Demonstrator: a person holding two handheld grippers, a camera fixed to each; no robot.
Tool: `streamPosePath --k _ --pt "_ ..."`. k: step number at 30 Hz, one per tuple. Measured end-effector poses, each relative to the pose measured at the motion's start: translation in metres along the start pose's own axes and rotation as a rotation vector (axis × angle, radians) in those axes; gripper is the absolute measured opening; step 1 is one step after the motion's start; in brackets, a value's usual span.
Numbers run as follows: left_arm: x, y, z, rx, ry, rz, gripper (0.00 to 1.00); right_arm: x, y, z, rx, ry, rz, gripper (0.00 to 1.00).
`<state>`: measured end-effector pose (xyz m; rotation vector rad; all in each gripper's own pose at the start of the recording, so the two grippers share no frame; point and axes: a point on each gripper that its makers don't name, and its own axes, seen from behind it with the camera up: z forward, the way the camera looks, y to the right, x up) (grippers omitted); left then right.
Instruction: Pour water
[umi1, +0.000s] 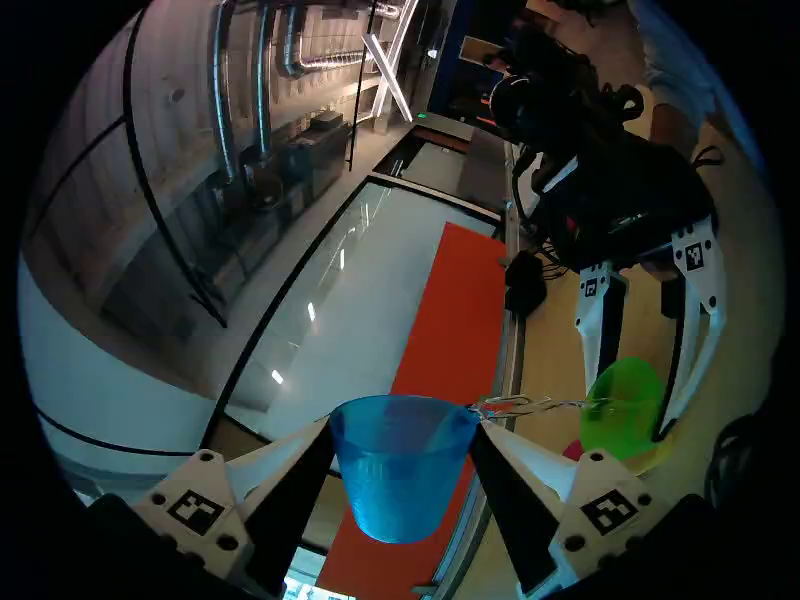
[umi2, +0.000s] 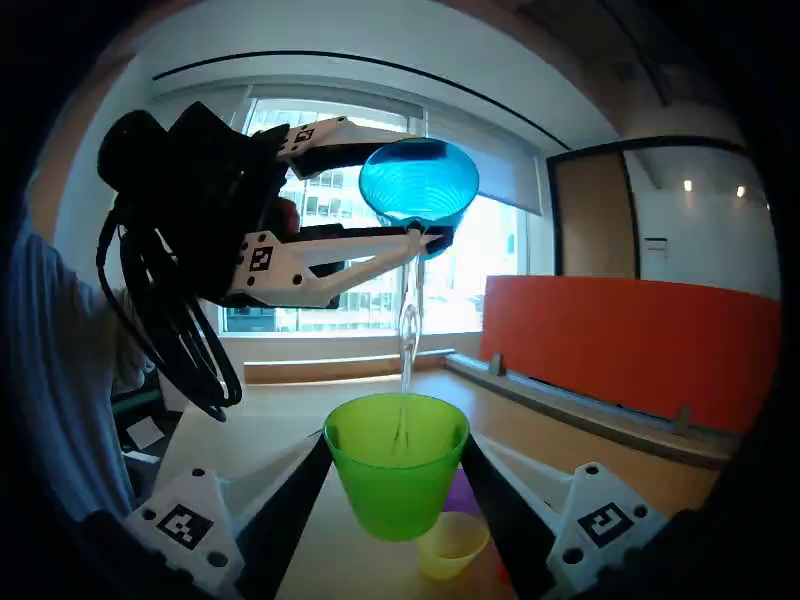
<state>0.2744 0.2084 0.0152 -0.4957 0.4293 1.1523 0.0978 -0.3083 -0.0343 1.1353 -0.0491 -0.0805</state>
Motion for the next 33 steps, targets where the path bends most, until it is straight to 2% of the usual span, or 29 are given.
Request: streamPosePath --k 26,33 --pt "0.008 -0.012 0.005 0.015 -0.002 0.139 0.88 0.004 0.004 -0.001 -0.009 0.011 -0.007 0.91" --pt "0.010 -0.012 0.005 0.017 -0.001 0.176 0.88 0.005 0.004 -0.001 -0.009 0.011 -0.010 0.91"
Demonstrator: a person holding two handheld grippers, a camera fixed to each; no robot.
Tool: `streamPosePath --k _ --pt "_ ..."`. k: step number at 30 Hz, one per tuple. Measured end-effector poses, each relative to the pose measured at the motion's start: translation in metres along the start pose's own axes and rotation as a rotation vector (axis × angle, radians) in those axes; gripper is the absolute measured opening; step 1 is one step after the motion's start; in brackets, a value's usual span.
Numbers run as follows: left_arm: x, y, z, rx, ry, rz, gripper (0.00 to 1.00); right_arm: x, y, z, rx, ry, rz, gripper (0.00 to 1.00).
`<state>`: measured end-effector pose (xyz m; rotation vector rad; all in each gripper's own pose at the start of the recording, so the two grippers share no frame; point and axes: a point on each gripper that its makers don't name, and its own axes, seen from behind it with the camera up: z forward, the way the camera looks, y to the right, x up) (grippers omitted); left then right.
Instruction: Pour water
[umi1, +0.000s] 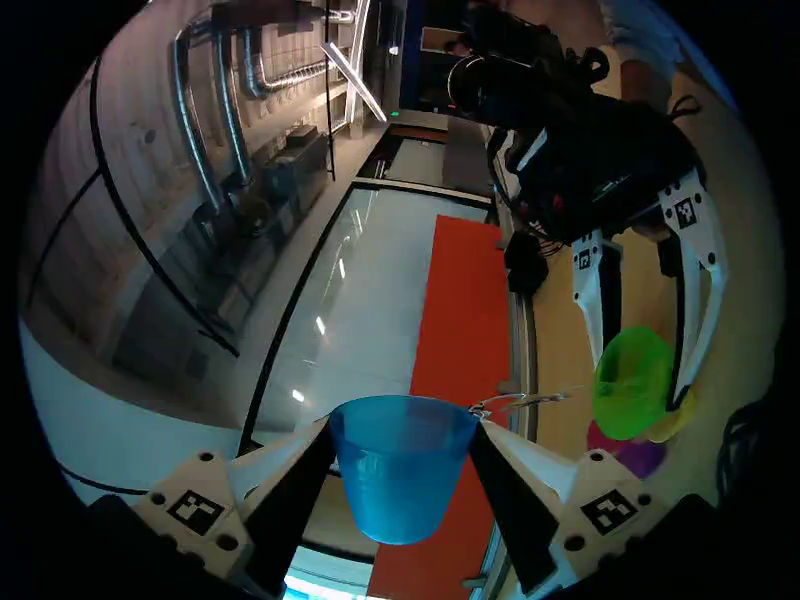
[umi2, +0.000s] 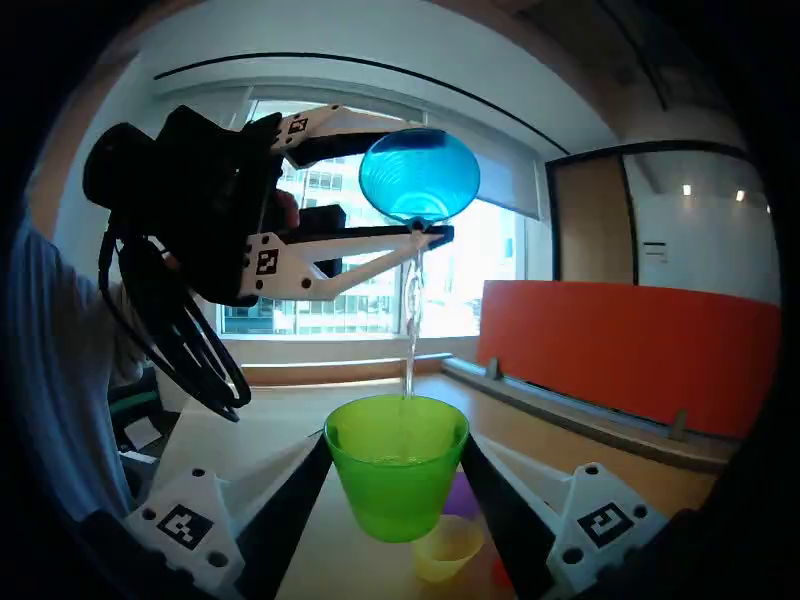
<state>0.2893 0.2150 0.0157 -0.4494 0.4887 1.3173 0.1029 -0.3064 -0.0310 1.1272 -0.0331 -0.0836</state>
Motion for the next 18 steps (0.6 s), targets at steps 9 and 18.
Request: streamPosePath --k 9,18 --pt "0.0020 0.0014 0.0015 0.002 0.003 0.053 0.88 0.0023 0.0000 0.0008 -0.002 0.004 -0.001 0.91" --pt "0.0029 -0.0015 0.0012 0.006 0.000 0.114 0.88 0.0039 0.0013 0.0015 -0.004 0.007 0.000 0.91"
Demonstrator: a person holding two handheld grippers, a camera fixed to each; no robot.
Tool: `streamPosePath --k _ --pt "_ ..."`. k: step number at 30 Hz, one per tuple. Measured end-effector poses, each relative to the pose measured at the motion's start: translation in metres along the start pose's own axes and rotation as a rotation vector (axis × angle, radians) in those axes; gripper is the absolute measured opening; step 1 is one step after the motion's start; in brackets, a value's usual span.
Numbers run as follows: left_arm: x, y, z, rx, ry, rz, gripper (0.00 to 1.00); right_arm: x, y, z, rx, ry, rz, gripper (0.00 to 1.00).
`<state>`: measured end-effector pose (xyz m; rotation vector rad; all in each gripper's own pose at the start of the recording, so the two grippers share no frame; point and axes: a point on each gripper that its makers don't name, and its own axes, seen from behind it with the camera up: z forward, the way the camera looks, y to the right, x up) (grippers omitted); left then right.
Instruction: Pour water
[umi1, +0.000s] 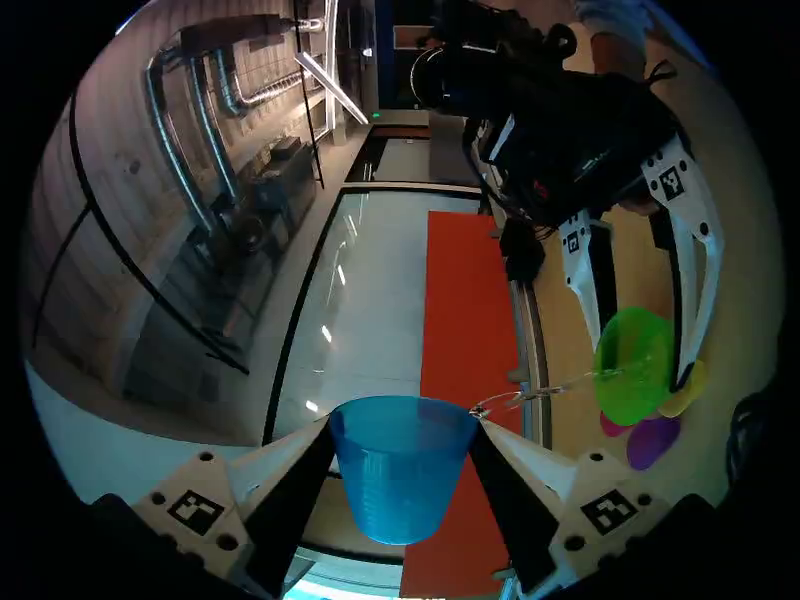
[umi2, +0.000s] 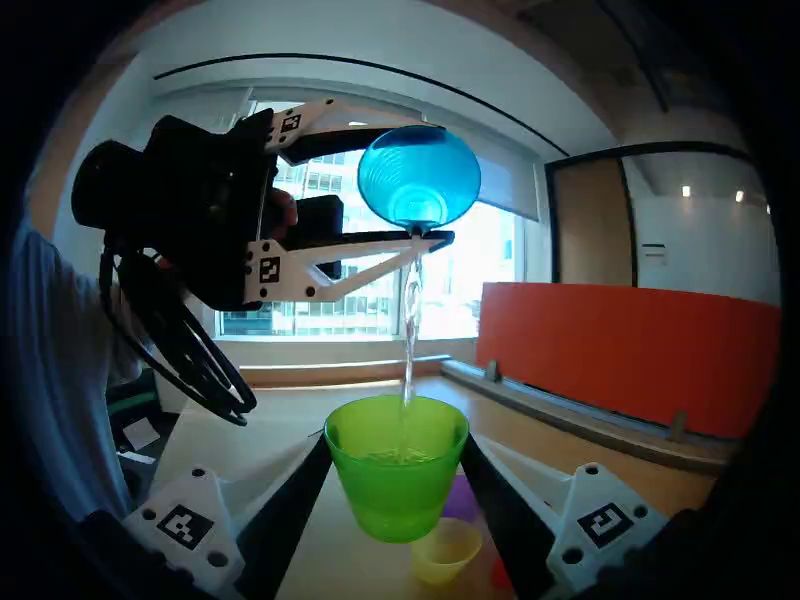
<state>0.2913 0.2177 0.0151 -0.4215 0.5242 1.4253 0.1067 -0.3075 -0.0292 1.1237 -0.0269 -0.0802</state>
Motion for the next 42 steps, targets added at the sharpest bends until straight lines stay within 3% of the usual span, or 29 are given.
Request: streamPosePath --k 26,35,42 --pt "0.013 0.002 -0.004 0.007 0.012 0.143 0.88 0.002 0.003 -0.001 -0.009 0.009 0.000 0.91" --pt "0.012 -0.008 -0.001 0.006 0.018 0.136 0.88 0.004 0.004 -0.001 -0.010 0.013 0.002 0.91" --pt "0.009 -0.006 0.000 -0.002 0.021 0.064 0.88 0.005 0.005 -0.002 -0.015 0.016 0.000 0.91"
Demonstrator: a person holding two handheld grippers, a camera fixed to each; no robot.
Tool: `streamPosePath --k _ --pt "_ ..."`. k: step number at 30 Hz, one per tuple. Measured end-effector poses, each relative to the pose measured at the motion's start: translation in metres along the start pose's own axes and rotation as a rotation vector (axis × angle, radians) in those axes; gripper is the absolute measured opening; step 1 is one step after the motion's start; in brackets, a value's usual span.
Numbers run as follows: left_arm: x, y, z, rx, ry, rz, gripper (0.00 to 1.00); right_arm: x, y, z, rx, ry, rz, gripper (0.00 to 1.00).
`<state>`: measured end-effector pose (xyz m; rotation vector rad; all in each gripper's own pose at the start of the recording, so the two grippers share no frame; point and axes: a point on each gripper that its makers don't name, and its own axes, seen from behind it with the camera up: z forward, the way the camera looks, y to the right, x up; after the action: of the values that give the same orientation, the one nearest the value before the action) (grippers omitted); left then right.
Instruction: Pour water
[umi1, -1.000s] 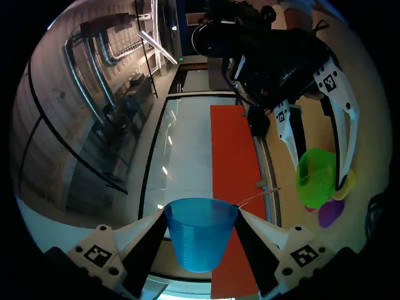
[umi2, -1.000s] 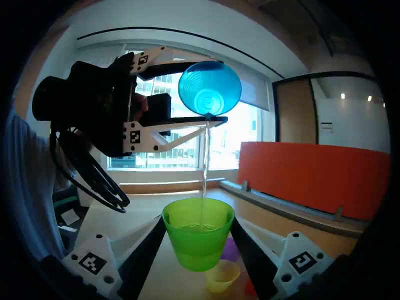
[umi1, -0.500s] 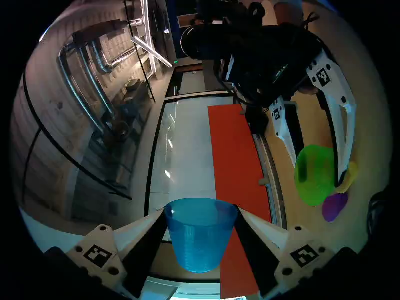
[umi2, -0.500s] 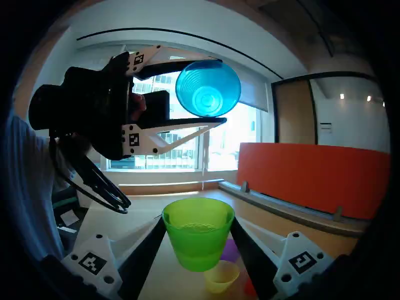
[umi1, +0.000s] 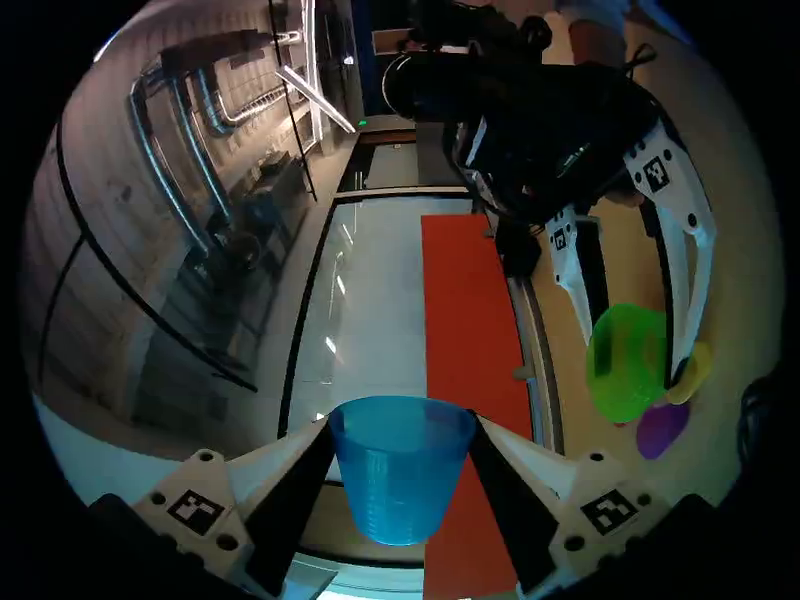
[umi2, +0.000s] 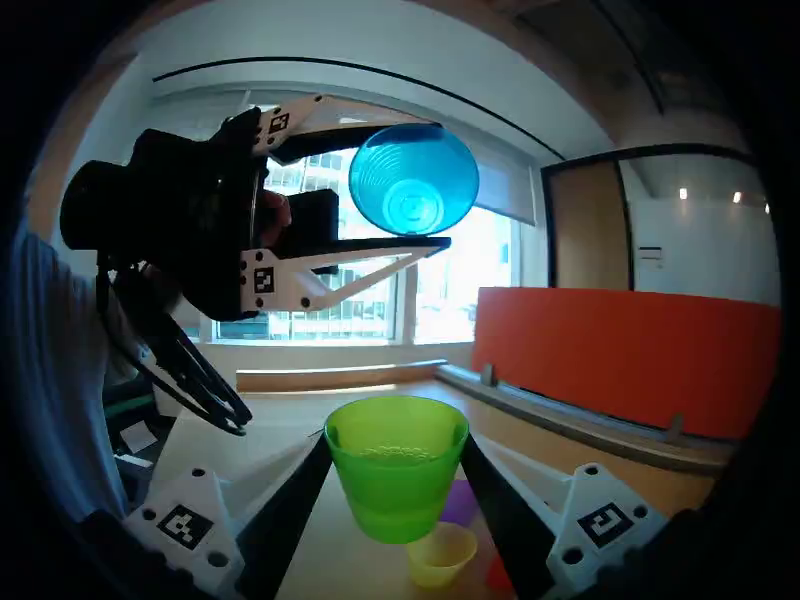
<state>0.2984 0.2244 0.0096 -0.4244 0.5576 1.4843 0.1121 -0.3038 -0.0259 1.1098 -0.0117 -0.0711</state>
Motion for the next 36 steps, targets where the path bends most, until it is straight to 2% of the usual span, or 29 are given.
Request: streamPosePath --k 5,15,25,36 --pt "-0.001 0.008 0.000 -0.025 0.007 -0.099 0.88 0.000 0.001 -0.002 -0.004 0.003 0.001 0.91" --pt "-0.006 0.007 -0.002 -0.017 0.008 -0.314 0.88 0.002 0.003 -0.004 -0.011 0.009 0.003 0.91" --pt "-0.019 0.009 0.001 -0.011 0.004 -0.576 0.88 0.006 0.005 -0.007 -0.016 0.018 0.003 0.91" --pt "-0.026 0.009 0.001 -0.020 0.002 -0.826 0.88 0.011 0.006 -0.010 -0.021 0.025 0.000 0.91"
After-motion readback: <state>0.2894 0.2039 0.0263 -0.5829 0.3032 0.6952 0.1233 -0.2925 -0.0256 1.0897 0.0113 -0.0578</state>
